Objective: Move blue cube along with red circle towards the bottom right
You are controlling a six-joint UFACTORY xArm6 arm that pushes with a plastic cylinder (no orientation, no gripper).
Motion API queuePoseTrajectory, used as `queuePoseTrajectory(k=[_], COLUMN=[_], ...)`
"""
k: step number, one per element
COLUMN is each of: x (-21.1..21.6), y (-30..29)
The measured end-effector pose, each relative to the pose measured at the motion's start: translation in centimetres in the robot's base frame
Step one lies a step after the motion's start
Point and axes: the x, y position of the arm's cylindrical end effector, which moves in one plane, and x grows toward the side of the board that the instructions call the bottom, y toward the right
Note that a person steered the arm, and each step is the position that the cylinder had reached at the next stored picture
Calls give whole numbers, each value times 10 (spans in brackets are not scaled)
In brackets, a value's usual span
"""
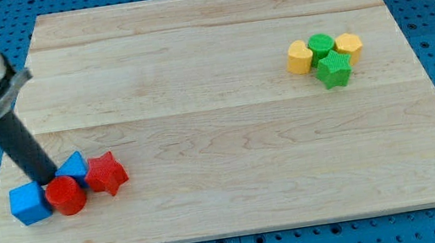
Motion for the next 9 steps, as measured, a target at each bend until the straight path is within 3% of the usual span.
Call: queuePoseTrajectory(k=[2, 4, 7, 8, 9], x=[11, 65, 64, 62, 44], y=[-66, -25, -35, -67, -48])
